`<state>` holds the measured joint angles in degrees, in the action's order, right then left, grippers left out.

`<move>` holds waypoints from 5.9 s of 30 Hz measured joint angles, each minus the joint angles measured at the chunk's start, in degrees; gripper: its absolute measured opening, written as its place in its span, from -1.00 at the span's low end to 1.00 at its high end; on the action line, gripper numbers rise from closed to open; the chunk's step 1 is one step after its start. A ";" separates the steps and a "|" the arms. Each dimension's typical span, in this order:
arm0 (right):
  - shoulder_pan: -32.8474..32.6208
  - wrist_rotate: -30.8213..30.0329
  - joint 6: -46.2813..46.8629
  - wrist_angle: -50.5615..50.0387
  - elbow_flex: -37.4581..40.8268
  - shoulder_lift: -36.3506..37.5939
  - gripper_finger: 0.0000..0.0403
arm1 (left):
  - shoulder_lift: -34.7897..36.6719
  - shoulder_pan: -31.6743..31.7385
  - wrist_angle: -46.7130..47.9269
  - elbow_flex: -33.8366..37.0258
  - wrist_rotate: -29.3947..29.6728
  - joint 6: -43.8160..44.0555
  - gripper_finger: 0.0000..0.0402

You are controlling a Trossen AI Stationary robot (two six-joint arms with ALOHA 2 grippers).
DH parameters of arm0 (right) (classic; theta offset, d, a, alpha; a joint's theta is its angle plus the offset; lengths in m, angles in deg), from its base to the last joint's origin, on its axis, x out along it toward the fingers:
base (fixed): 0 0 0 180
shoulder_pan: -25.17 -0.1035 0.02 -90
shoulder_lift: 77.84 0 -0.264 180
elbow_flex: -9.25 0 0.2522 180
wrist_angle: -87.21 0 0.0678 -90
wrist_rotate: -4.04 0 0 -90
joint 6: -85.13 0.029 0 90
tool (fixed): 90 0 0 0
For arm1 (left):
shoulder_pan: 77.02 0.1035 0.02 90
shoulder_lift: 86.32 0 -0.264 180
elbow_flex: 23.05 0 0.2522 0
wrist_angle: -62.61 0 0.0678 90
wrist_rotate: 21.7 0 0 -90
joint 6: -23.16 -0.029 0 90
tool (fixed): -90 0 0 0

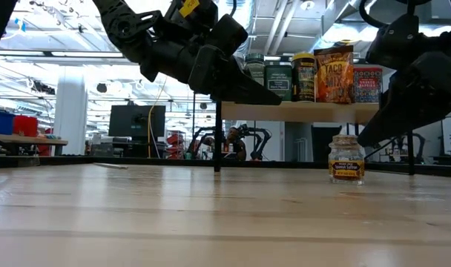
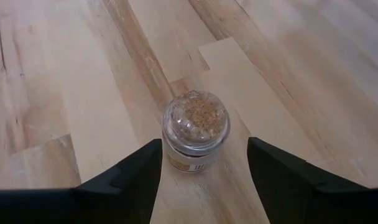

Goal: Shelf spices
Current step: Put the transparent seasoning bottle on the shelf

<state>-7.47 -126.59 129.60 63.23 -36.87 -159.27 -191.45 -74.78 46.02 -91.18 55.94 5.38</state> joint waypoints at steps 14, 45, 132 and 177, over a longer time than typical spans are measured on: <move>2.07 1.01 -7.43 6.84 -0.04 -3.47 0.19 | 0.00 0.00 0.14 0.02 -0.04 -0.04 0.27; 4.31 2.24 -15.08 8.98 -0.04 -4.13 0.07 | 0.00 0.00 1.49 0.04 -0.09 -0.62 0.27; 10.78 13.84 -26.97 17.01 1.99 -4.15 0.09 | 0.04 0.52 8.66 0.24 -5.35 -2.16 0.27; 10.69 13.58 -29.96 21.64 2.01 -4.13 -0.15 | -0.02 0.52 7.73 0.26 -5.32 -2.60 0.27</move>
<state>3.22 -113.01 99.64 84.87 -34.85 -163.40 -191.47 -74.25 53.75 -90.92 50.63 2.78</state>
